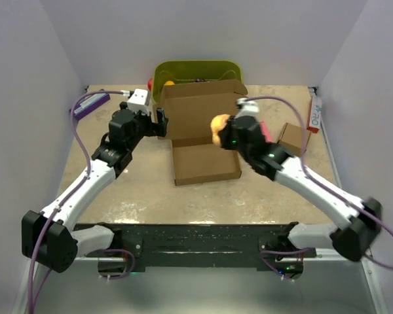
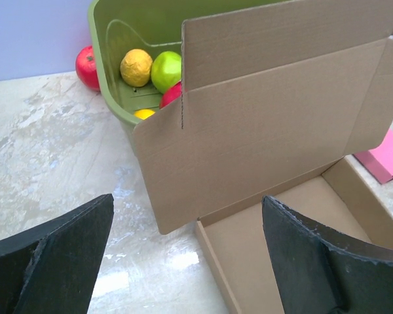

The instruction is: Fold the paper box

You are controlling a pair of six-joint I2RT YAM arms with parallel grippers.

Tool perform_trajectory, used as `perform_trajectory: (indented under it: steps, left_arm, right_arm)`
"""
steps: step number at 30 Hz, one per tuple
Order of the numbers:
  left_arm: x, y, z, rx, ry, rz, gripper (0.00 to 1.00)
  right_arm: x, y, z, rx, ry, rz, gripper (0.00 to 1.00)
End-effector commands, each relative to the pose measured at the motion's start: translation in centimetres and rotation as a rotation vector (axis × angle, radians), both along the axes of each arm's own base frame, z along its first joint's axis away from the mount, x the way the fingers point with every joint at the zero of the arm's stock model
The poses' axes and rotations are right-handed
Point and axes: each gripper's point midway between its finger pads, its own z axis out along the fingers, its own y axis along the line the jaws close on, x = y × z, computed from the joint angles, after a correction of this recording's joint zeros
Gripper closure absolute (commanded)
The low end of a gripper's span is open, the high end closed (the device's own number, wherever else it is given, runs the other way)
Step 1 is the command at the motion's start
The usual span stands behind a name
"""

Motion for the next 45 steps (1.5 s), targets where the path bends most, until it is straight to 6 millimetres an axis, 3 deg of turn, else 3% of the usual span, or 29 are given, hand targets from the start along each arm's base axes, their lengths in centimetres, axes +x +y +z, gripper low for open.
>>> perform_trajectory:
  steps: [1,3,4,5,6,8,15,19,21,28,33,35,38,41,43,45]
  left_arm:
    - [0.8,0.8,1.3,0.033,-0.043,0.045,0.01]
    - [0.9,1.0,1.1,0.047,-0.041,0.054,0.01]
    - [1.0,1.2,1.1,0.050,-0.042,0.059,0.01]
    - [1.0,1.2,1.1,0.053,-0.041,0.061,0.00]
    - [1.0,1.1,0.8,0.056,-0.036,0.057,0.00]
    - [1.1,1.0,0.8,0.057,-0.031,0.052,0.00]
    - [1.3,0.7,0.4,0.062,-0.017,0.044,0.00]
    - [1.4,0.7,0.1,0.065,-0.008,0.041,0.01]
    - [1.4,0.5,0.2,0.062,-0.007,0.036,0.00]
    - [1.4,0.4,-0.1,0.060,0.003,0.030,0.01]
    - [1.4,-0.1,-0.3,0.042,0.013,0.008,0.01]
    - [1.4,-0.5,-0.5,0.026,0.021,-0.007,0.00]
    - [1.2,-1.2,-0.3,0.000,0.022,-0.044,0.00]
    - [1.1,-1.9,0.2,-0.051,0.012,-0.129,0.01]
    - [1.4,-1.4,0.4,-0.088,0.006,-0.160,0.01]
    - [1.8,-0.5,0.3,-0.097,0.005,-0.164,0.00]
  right_arm:
    - [2.2,4.9,-5.4,-0.133,0.076,0.011,1.00]
    - [2.6,7.1,-6.5,-0.111,0.083,0.046,1.00]
    - [2.8,7.5,-7.3,-0.118,0.098,0.044,0.98]
    - [3.1,8.0,-9.5,-0.152,0.140,0.042,0.98]
    - [3.6,8.2,-9.6,-0.163,0.143,0.022,0.96]
    - [3.8,8.1,-12.9,-0.238,0.220,0.002,0.95]
    - [4.7,10.1,-17.0,-0.297,0.321,0.031,0.90]
    - [4.3,9.1,-18.8,-0.366,0.380,-0.007,0.86]
    - [4.2,8.7,-19.0,-0.380,0.385,-0.016,0.77]
    - [4.1,8.1,-18.7,-0.404,0.381,-0.024,0.46]
    - [4.1,9.3,-18.1,-0.363,0.367,0.030,0.40]
    - [4.2,9.3,-17.4,-0.355,0.347,0.037,0.32]
    - [4.1,9.4,-15.5,-0.329,0.292,0.059,0.29]
    - [3.7,9.4,-12.2,-0.261,0.217,0.082,0.28]
    - [3.4,9.2,-9.4,-0.208,0.148,0.103,0.25]
    - [3.2,8.2,-8.2,-0.202,0.120,0.099,0.24]
